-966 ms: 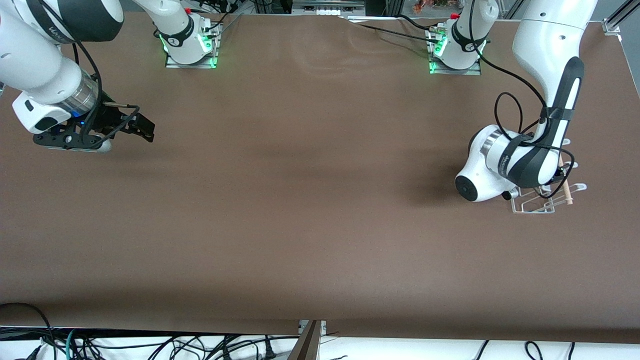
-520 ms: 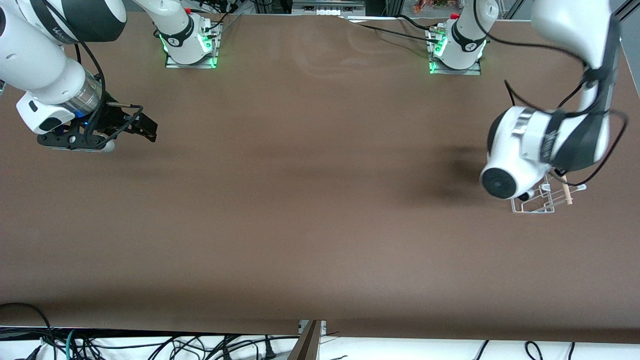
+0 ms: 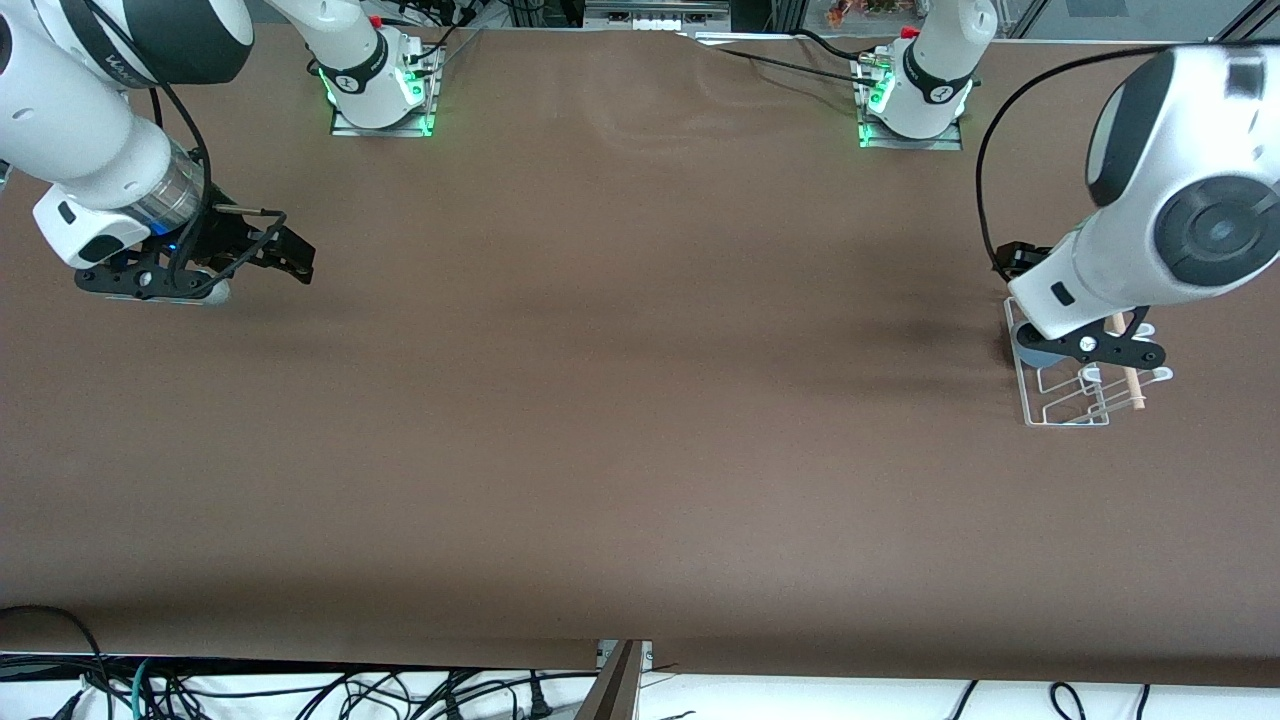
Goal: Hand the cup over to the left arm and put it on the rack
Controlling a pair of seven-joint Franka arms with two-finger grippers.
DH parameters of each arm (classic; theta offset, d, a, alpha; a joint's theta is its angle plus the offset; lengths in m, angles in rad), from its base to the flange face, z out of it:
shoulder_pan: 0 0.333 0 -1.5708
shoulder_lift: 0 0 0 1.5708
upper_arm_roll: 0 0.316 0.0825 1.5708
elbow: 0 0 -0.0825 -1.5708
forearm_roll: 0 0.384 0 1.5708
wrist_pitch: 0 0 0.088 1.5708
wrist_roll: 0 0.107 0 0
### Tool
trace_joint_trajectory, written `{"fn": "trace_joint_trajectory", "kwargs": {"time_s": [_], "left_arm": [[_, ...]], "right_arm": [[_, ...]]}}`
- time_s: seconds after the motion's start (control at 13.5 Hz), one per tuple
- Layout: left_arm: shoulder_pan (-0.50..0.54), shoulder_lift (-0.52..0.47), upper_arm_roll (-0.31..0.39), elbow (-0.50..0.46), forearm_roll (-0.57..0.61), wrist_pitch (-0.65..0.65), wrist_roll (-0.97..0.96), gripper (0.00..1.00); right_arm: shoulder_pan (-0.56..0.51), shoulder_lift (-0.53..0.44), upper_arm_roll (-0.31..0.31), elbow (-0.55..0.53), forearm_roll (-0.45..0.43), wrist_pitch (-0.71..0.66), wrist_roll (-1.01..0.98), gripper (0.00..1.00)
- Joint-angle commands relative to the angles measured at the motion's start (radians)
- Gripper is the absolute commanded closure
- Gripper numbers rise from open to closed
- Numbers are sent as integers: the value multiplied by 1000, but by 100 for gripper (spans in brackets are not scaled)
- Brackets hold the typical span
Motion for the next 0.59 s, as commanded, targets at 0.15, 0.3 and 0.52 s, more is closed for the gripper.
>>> {"fn": "trace_joint_trajectory", "kwargs": {"time_s": [0.15,0.3,0.52], "left_arm": [[83,-284,48,-344,-217,379,-34,0],[111,-297,47,-373,-228,434,-43,0],[116,-332,47,-424,-227,431,-31,0]], "right_arm": [[0,0,1,2,-13,-8,-13,1],[0,0,0,2,-13,-8,-11,1],[0,0,0,2,-13,-8,-11,1]]}}
